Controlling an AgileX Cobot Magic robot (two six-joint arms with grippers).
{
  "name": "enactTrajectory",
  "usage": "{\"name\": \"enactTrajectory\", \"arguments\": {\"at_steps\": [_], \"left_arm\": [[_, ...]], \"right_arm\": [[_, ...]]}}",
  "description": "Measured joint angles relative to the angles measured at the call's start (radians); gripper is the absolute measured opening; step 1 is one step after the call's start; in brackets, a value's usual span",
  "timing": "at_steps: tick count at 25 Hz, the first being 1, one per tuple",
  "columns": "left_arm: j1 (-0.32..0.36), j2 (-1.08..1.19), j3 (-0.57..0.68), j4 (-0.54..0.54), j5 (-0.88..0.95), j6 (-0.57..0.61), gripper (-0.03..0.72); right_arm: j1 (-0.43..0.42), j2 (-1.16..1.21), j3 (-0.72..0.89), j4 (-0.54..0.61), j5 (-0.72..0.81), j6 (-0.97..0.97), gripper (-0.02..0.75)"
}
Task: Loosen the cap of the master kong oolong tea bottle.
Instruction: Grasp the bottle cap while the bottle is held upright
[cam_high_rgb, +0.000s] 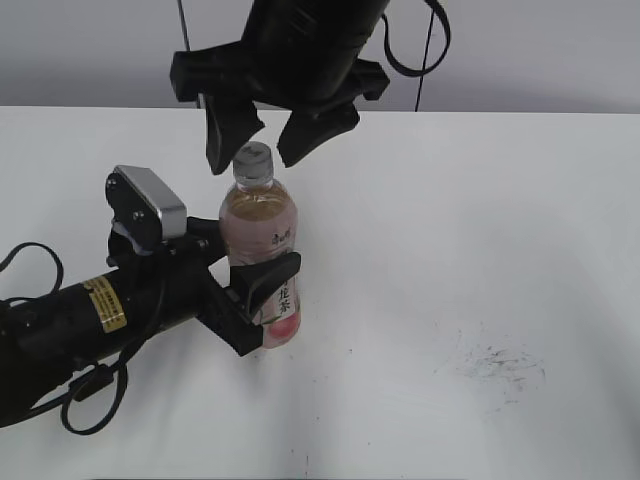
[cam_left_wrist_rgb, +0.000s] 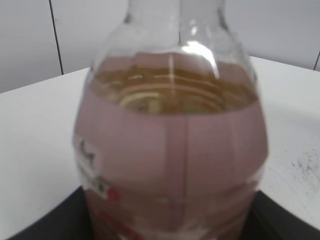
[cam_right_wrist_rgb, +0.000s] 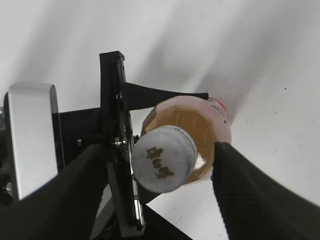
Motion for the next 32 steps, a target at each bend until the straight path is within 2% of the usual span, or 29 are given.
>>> {"name": "enactTrajectory", "arguments": {"at_steps": [3,6,7,12,15,17,19,22,27,29,32], "left_arm": [[0.0,0.0,0.0,0.0,0.0,0.0,0.394],[0.0,0.0,0.0,0.0,0.0,0.0,0.394],[0.0,0.0,0.0,0.0,0.0,0.0,0.394],[0.0,0.0,0.0,0.0,0.0,0.0,0.394],[0.0,0.0,0.0,0.0,0.0,0.0,0.394],[0.0,0.0,0.0,0.001,0.0,0.001,0.394],[0.0,0.0,0.0,0.002,0.0,0.003,0.394],[0.0,0.0,0.0,0.002,0.0,0.003,0.394],[0.0,0.0,0.0,0.002,0.0,0.003,0.394],[0.0,0.0,0.0,0.002,0.0,0.001,0.394],[0.0,0.0,0.0,0.002,0.0,0.001,0.393]], "right_arm": [[0.0,0.003,0.0,0.0,0.0,0.0,0.447],[0.0,0.005,0.0,-0.017,0.0,-0.02,0.3],[0.0,0.006,0.0,-0.02,0.0,-0.051,0.272],[0.0,0.006,0.0,-0.021,-0.001,-0.39,0.272],[0.0,0.006,-0.001,-0.022,0.001,-0.798,0.272],[0.0,0.006,-0.002,-0.025,0.007,-1.152,0.272],[0.0,0.006,-0.002,-0.025,0.006,-1.314,0.272],[0.0,0.006,-0.002,-0.016,0.001,-1.405,0.272],[0.0,0.006,-0.002,-0.002,0.0,-1.395,0.274],[-0.001,0.006,-0.002,0.0,0.0,-1.356,0.333],[0.0,0.003,-0.002,0.013,0.0,-1.282,0.485]]}}
